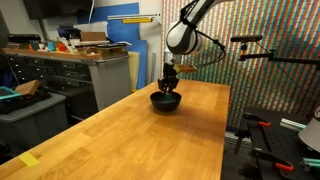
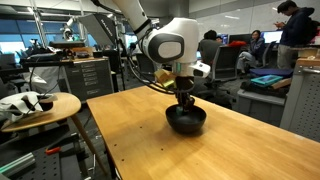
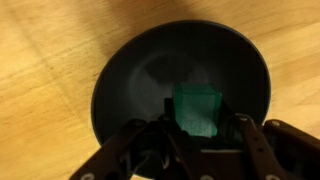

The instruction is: Put the block in the bowl

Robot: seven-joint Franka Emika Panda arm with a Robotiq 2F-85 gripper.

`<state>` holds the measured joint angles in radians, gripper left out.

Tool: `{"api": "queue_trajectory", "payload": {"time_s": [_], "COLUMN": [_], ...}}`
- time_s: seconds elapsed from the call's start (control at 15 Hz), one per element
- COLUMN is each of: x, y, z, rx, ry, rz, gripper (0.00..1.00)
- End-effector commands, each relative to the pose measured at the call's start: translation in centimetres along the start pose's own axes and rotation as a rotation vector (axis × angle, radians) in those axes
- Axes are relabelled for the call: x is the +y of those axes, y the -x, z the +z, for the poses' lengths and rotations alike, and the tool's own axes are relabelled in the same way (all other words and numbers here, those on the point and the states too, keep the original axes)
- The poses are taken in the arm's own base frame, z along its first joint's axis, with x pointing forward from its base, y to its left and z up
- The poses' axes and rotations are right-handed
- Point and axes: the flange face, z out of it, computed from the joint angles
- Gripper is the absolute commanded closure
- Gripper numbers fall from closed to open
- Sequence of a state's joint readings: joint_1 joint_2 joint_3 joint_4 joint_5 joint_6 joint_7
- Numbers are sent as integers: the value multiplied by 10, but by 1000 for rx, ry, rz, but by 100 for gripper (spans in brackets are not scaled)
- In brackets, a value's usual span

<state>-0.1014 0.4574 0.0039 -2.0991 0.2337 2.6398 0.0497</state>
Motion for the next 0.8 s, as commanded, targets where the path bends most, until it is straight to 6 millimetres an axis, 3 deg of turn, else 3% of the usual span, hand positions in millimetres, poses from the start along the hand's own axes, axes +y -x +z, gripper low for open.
{"api": "queue_trajectory", "payload": {"time_s": [0.0, 0.07, 0.33, 0.73], "x": [0, 0, 2, 10], "y": [-12, -13, -15, -13], "z": [6, 7, 5, -18], "rx": [6, 7, 13, 27], "ry": [-37, -37, -29, 3], "rz": [-17, -19, -16, -17], "gripper": [32, 32, 2, 0]}}
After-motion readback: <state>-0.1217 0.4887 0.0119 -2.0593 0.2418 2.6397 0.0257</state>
